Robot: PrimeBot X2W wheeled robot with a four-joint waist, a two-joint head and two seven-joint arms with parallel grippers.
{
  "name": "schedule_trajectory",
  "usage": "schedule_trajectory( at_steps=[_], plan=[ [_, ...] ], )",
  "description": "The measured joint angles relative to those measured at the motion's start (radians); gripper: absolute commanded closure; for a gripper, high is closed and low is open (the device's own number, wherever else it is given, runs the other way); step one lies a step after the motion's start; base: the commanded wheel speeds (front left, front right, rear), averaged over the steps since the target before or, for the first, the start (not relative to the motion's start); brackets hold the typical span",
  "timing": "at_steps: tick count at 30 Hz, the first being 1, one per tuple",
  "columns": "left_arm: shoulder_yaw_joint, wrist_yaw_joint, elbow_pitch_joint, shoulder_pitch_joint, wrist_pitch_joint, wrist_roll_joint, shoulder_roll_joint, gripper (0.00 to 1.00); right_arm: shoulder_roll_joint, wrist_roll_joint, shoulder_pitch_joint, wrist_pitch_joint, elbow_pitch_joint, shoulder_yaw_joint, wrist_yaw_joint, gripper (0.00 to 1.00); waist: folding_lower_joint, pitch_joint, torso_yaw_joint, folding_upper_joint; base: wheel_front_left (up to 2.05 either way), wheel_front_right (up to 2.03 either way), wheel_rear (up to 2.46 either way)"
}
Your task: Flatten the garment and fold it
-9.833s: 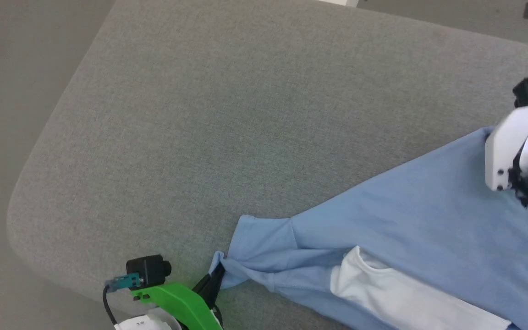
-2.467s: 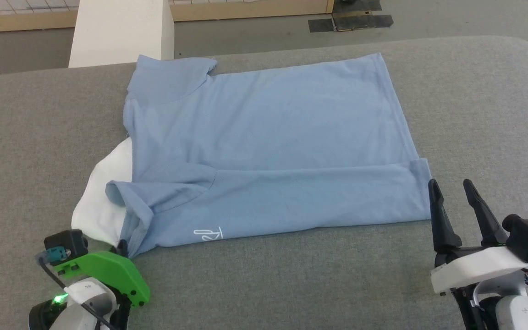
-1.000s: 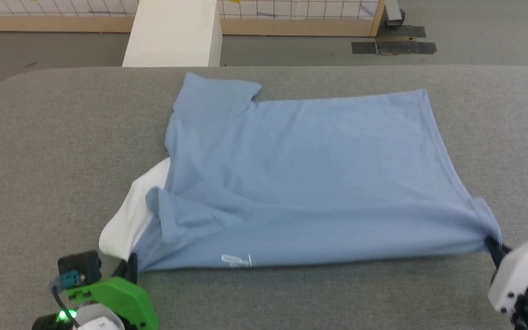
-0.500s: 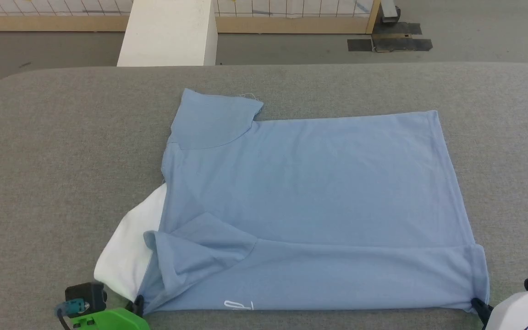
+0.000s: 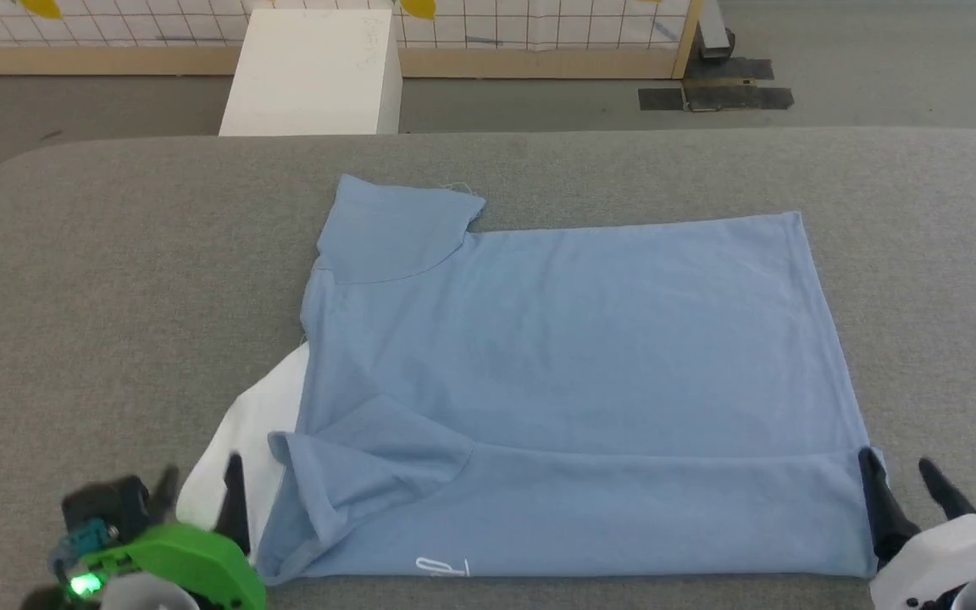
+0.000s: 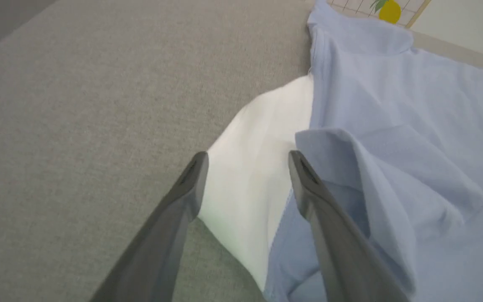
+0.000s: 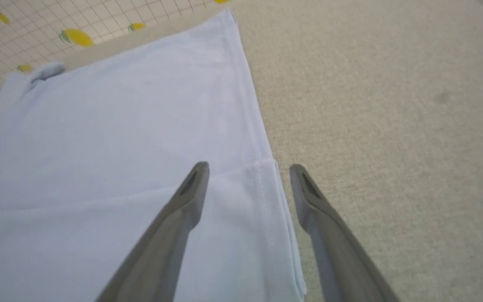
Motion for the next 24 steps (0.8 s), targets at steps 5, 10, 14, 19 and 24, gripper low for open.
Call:
schedule_trajectory(
  at_steps=[5, 10, 14, 19, 24],
  plan=[
    [-0.013, -0.043, -0.024, -0.129, -0.066, 0.088, 0.045, 0.00, 0.000, -0.081, -0.021, -0.185, -0.062, 0.074, 0.000, 0.00, 0.0000, 0.020, -0.014, 0.0000, 0.00, 0.00, 0.00],
    [-0.065, -0.138, 0.012, -0.348, -0.042, 0.168, 0.090, 0.00, -0.018, -0.105, -0.076, -0.297, -0.096, 0.138, 0.000, 0.00, 0.0000, 0.069, -0.030, 0.0000, 0.00, 0.00, 0.00],
    [-0.086, -0.214, 0.087, -0.548, 0.024, 0.185, 0.103, 0.00, -0.031, -0.104, -0.129, -0.333, -0.106, 0.167, 0.000, 0.00, 0.0000, 0.123, -0.043, 0.0000, 0.00, 0.00, 0.00],
    [-0.102, -0.305, 0.241, -0.790, 0.184, 0.163, 0.109, 0.00, -0.032, -0.104, -0.189, -0.341, -0.110, 0.200, 0.000, 0.00, 0.0001, 0.205, -0.069, 0.0000, 0.00, 0.00, 0.00],
    [-0.100, -0.331, 0.379, -0.955, 0.379, 0.111, 0.111, 0.00, -0.029, -0.099, -0.244, -0.350, -0.110, 0.244, 0.000, 0.00, 0.0001, 0.281, -0.107, 0.0000, 0.00, 0.00, 0.00]
  ],
)
